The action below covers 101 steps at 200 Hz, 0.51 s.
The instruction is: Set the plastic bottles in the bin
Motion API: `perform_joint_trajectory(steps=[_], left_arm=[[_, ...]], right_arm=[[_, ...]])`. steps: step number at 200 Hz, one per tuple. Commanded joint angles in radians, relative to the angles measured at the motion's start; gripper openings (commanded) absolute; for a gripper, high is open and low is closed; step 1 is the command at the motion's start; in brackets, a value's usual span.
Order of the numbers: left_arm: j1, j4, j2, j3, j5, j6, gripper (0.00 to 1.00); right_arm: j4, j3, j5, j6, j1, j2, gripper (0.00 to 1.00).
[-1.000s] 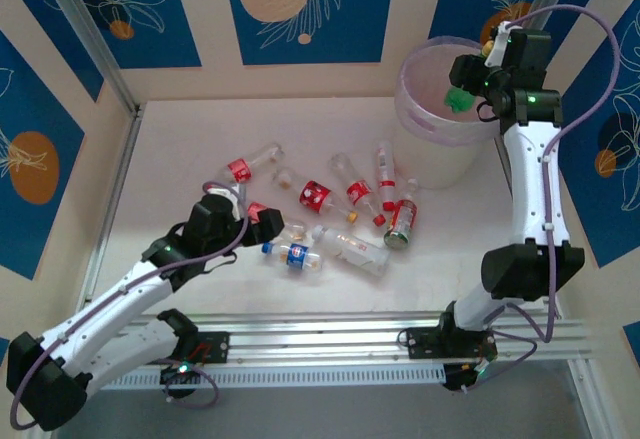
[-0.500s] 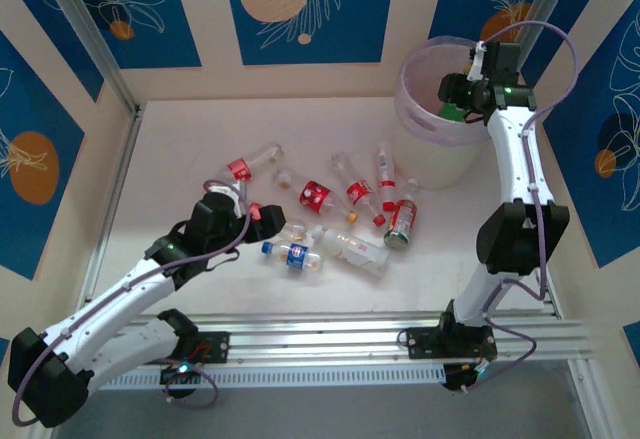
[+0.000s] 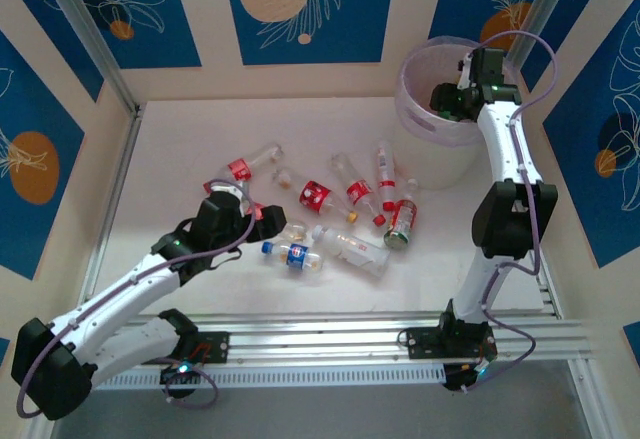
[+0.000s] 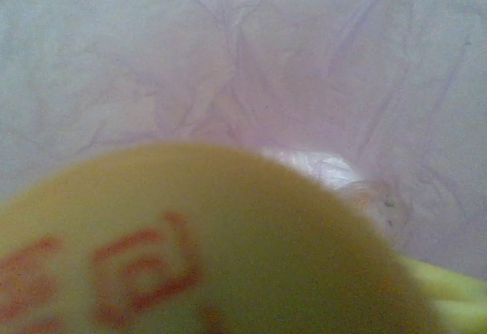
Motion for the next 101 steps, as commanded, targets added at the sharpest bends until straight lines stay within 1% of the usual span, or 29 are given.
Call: perform_joint_trajectory(steps=[1, 29, 63, 101], left_arm=[[-0.003, -0.01, -0.005, 0.016, -0.01, -0.002, 0.97], [-0.003, -0.046, -0.009, 0.008, -0.024, -0.026, 0.98], [-0.003, -0.088, -0.023, -0.004, -0.048, -0.067, 1.0], [-0.001, -0.158, -0.029, 0.032, -0.089, -0.071, 1.0]], right_arm=[[-0.015, 0.036, -0.015, -0.017, -0.003, 0.021, 0.74], [-0.016, 0.034, -0.03, -0.023, -0.007, 0.035, 0.82], [-0.01, 0.018, -0.057, -0.02, -0.021, 0.001, 0.93], [-0.048, 0.051, -0.117, -0.004, -0.041, -0.053, 0.99]])
